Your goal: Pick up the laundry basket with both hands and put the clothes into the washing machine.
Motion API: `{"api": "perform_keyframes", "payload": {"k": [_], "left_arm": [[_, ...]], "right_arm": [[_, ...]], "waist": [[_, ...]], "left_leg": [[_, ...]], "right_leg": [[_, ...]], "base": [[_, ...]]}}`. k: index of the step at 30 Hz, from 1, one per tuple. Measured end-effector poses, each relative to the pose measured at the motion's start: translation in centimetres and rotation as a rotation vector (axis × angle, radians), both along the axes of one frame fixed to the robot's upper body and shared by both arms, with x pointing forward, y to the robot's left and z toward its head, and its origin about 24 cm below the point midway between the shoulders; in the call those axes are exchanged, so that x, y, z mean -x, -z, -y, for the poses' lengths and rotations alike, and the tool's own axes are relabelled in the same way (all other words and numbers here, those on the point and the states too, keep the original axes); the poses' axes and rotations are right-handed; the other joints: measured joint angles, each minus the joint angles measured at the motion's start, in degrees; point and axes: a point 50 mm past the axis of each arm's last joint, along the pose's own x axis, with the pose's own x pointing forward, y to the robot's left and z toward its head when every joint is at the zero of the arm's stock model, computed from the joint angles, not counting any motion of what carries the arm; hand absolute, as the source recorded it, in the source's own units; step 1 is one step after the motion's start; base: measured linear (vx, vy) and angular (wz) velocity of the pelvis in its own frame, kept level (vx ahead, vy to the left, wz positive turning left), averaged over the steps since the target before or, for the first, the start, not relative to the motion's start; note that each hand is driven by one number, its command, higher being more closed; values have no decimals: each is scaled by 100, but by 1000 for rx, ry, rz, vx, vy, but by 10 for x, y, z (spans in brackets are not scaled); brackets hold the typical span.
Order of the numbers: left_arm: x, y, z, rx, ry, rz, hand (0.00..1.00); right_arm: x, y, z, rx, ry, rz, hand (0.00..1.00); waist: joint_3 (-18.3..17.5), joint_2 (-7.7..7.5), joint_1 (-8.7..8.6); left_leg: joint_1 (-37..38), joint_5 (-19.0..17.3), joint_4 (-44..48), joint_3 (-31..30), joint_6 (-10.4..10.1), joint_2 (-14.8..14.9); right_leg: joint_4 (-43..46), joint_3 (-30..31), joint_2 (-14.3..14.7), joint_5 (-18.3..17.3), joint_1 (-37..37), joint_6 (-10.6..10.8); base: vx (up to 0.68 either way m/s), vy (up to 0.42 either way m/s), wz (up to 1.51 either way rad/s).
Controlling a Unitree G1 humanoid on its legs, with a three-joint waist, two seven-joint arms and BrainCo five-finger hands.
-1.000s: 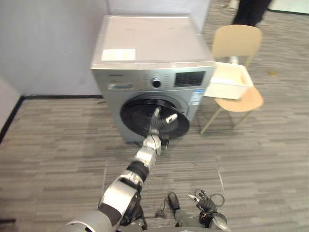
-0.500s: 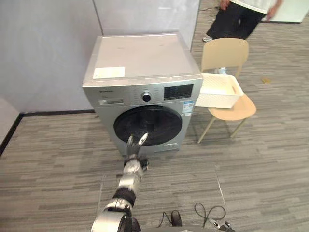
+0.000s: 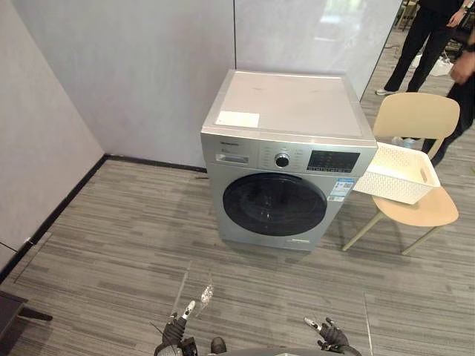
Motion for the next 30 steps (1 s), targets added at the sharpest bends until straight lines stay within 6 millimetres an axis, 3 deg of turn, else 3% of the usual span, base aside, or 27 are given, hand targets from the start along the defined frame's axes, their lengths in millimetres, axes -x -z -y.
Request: {"api": "perform_keyframes", "payload": {"k": [6,12,22,26,27,28,29,30], "left_arm": [[12,4,-5,23,-25,-48,0],[10,3,-7,17,-5,-46,0],[-2,1,-4,30,19,-16,0],[-3,1,-4,35,4,-10,0],[-2,0,-5,37,-4,-4,0],[-4,0,-5,45,-4,3,0],[-3,0,-7,52,-32,5,0],[-3,0,-7,52,-37,4,0]], "right_arm": [[11,4,5,-1,-27,-53,0],[14,7,5,-13,-21,-106,0],[-2,5,2,2,-123,-103,0],[-15,3,-7,-6,-166,-67,0],[-16,2,-9,-10,-169,-63,0],[-19,1,-8,-7,-174,-53,0],[-23,-1,-6,4,-181,-34,0],[-23,-1,-5,7,-187,-29,0]], "waist": [[4,-13,-2],[43,-74,-20],[169,-105,4],[271,-171,31],[295,-217,36],[359,-210,24],[437,-196,-2],[477,-217,-2]], "left_leg": [[15,-70,0,-107,105,-215],[184,-165,0,-146,236,-367],[171,-215,3,-466,315,-584],[197,-319,9,-816,465,-823],[257,-387,11,-1018,554,-980],[312,-412,54,-1202,591,-1004],[262,-547,402,-1448,712,-1057],[239,-658,607,-1572,727,-1071]], "right_leg": [[61,-80,-199,-93,28,96],[72,-73,-318,-164,203,68],[276,-325,-486,-416,279,110],[772,-709,-759,-781,313,241],[1136,-883,-940,-934,301,370],[1819,-852,-1049,-835,126,500],[3055,-546,-1089,-823,-301,19],[3665,-363,-1057,-678,-547,-254]], "base": [[38,65,12],[68,39,4],[54,8,17],[84,22,53],[127,27,86],[134,37,123],[147,34,112],[197,49,124]]}}
